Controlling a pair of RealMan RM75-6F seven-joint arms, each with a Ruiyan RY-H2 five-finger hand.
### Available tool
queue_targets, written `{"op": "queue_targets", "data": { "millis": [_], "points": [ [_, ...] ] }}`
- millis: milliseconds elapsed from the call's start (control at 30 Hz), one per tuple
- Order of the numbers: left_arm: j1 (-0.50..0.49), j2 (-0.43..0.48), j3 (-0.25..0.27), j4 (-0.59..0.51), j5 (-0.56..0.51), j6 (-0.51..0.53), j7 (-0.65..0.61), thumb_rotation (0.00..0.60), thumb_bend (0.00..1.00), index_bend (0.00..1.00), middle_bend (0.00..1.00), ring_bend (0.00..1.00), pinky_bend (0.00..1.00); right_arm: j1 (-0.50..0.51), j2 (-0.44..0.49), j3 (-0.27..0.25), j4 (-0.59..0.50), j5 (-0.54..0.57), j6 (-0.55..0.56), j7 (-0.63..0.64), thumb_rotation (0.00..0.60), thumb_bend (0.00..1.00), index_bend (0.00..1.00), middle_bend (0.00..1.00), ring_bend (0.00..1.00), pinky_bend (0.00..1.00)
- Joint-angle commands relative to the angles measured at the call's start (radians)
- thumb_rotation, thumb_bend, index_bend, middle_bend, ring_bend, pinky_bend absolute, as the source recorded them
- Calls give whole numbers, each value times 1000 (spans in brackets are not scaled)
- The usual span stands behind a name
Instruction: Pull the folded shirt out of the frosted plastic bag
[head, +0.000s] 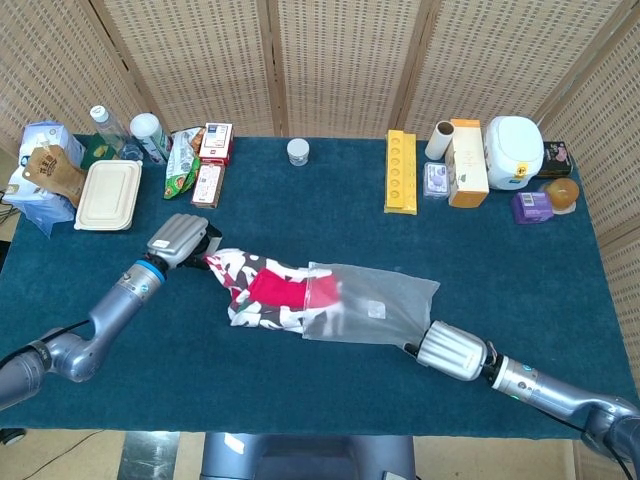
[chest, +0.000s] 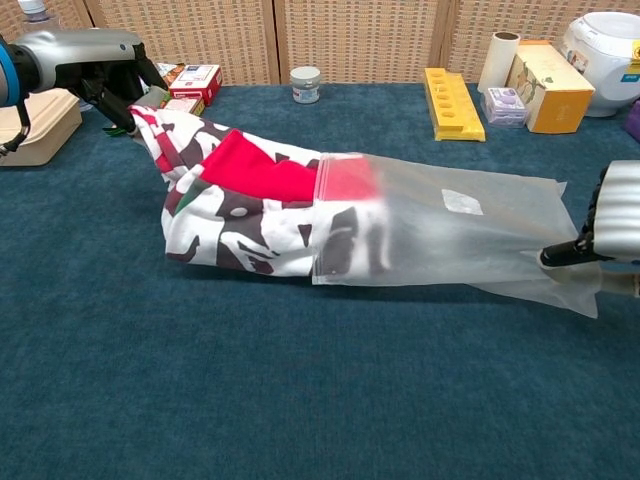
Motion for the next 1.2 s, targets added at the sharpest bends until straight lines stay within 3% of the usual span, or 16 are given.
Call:
{"op": "queue_targets", "data": {
  "millis": [33,933,1000,1033,1100,1167,1200],
  "points": [
    [6,4,0,10,-2,3,0,600,422,805,1000,1000,1000,-9,5,2,6,7,4,3,600,536,839,935,1000,1000],
    [36,1,-6,49,13,28,-12,600,394,801,1000,999,1000,-51,20,27,42,45,17,23,600,519,806,918,1000,1000],
    [43,2,-8,47,23,45,-20,600,335,740,991,948,992,-52,24,30,36,49,14,17,600,505,751,877,1000,1000],
    [45,2,-8,47,26,50,-23,600,297,672,949,875,971,-53,26,31,32,51,12,14,600,501,704,840,1000,1000],
    [49,7,-6,44,36,55,-29,600,243,521,792,687,872,-56,29,36,26,57,10,6,600,489,607,765,984,1000],
    [51,20,-2,31,39,45,-39,600,189,317,535,432,634,-60,33,41,17,64,8,-1,600,426,477,650,905,967],
    [53,28,-2,22,38,42,-43,600,173,256,460,355,551,-63,37,45,10,72,3,-2,600,388,434,608,867,936]
  ]
}}
